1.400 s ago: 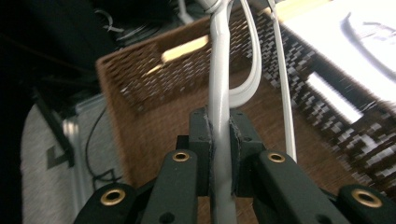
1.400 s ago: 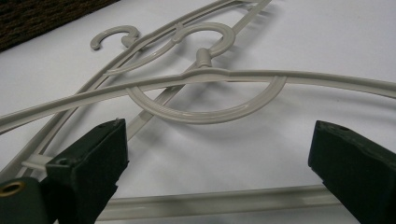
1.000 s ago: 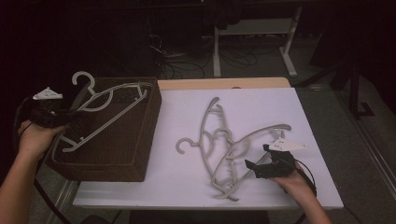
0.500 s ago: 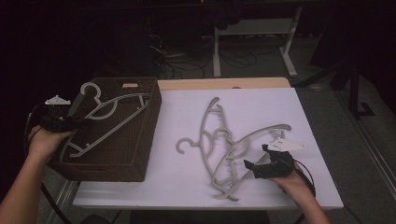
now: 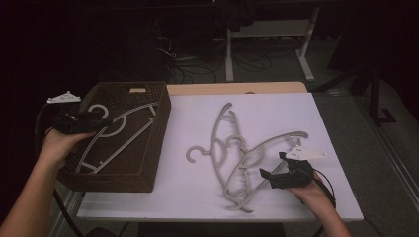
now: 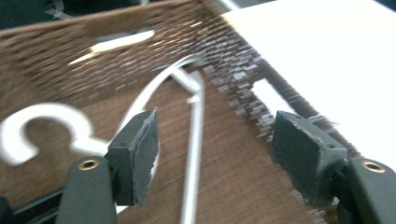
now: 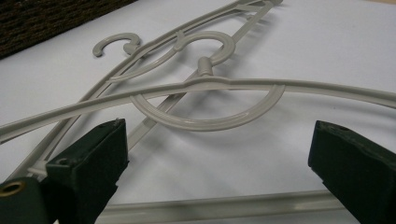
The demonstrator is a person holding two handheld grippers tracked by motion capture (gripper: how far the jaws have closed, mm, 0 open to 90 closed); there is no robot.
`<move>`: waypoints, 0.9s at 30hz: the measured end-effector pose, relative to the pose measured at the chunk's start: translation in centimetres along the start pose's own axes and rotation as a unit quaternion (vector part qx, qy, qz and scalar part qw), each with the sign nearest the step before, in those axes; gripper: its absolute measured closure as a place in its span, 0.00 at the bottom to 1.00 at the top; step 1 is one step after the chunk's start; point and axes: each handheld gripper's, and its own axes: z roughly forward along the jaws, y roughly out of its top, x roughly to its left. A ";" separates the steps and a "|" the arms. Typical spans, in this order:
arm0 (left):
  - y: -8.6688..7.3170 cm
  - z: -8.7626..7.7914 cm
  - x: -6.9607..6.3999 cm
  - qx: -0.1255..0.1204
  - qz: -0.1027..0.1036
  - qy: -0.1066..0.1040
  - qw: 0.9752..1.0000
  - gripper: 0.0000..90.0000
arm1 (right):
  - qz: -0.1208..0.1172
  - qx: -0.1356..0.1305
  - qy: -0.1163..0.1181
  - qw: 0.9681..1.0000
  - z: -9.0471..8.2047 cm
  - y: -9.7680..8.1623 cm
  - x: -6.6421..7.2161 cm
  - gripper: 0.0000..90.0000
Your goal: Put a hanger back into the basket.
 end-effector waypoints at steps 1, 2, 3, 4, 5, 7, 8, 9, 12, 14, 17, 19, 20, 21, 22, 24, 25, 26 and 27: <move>0.4 0.3 -0.8 -0.005 0.001 -0.013 1.000 0.34 | 0.000 -0.001 0.000 1.000 0.0 0.0 0.0 0.05; 0.6 0.5 -1.3 -0.007 0.002 -0.020 1.000 0.32 | -0.001 -0.001 0.000 1.000 0.0 0.1 0.0 0.05; 0.9 0.8 -2.1 -0.012 0.006 -0.032 0.999 0.31 | -0.001 -0.001 -0.001 1.000 -0.1 0.1 0.0 0.05; 1.2 1.1 -2.8 -0.018 0.006 -0.043 0.999 0.30 | -0.002 0.000 -0.001 1.000 -0.1 0.1 -0.1 0.05; 1.5 1.4 -3.5 -0.021 0.010 -0.052 0.998 0.29 | -0.003 -0.001 -0.002 1.000 -0.1 0.1 -0.1 0.05; 2.0 2.1 -5.0 -0.025 0.015 -0.069 0.997 0.27 | -0.001 -0.001 -0.004 1.000 -0.1 0.1 -0.2 0.06; 2.2 2.5 -5.7 -0.026 0.017 -0.078 0.996 0.26 | -0.001 -0.001 -0.005 1.000 -0.1 0.1 -0.3 0.06; 2.2 2.5 -5.7 -0.026 0.017 -0.078 0.996 0.25 | -0.001 -0.001 -0.005 1.000 -0.1 0.1 -0.3 0.06; 3.1 3.9 -8.8 -0.032 0.025 -0.105 0.994 0.24 | 0.000 0.001 -0.006 1.000 -0.1 0.1 -0.3 0.06; 3.4 4.6 -10.2 -0.032 0.028 -0.114 0.993 0.24 | 0.000 0.001 -0.007 1.000 -0.1 0.1 -0.4 0.06; 3.8 5.7 -12.5 -0.030 0.040 -0.124 0.991 0.24 | 0.002 0.000 -0.007 1.000 -0.2 0.1 -0.4 0.06; 4.0 6.5 -14.0 -0.028 0.050 -0.130 0.990 0.24 | 0.003 0.000 -0.008 1.000 -0.2 0.1 -0.4 0.06; 4.1 7.0 -14.7 -0.026 0.053 -0.137 0.989 0.24 | 0.003 0.000 -0.008 1.000 -0.2 0.1 -0.5 0.06; 4.1 7.5 -15.3 -0.024 0.053 -0.145 0.988 0.24 | 0.003 0.000 -0.008 1.000 -0.2 0.1 -0.5 0.06; 4.1 8.0 -16.0 -0.021 0.054 -0.149 0.987 0.24 | 0.003 0.000 -0.008 1.000 -0.2 0.1 -0.5 0.06; 3.9 9.2 -17.2 -0.013 0.060 -0.158 0.986 0.24 | 0.003 0.000 -0.007 1.000 -0.2 0.1 -0.5 0.06; 3.8 9.8 -17.9 -0.009 0.061 -0.162 0.985 0.24 | 0.002 0.000 -0.007 1.000 -0.2 0.1 -0.5 0.06; 3.6 10.4 -18.5 -0.005 0.065 -0.166 0.984 0.24 | 0.002 0.000 -0.007 1.000 -0.2 0.1 -0.5 0.06; 3.4 11.0 -19.1 0.000 0.068 -0.170 0.983 0.24 | 0.002 0.000 -0.007 1.000 -0.2 0.1 -0.5 0.06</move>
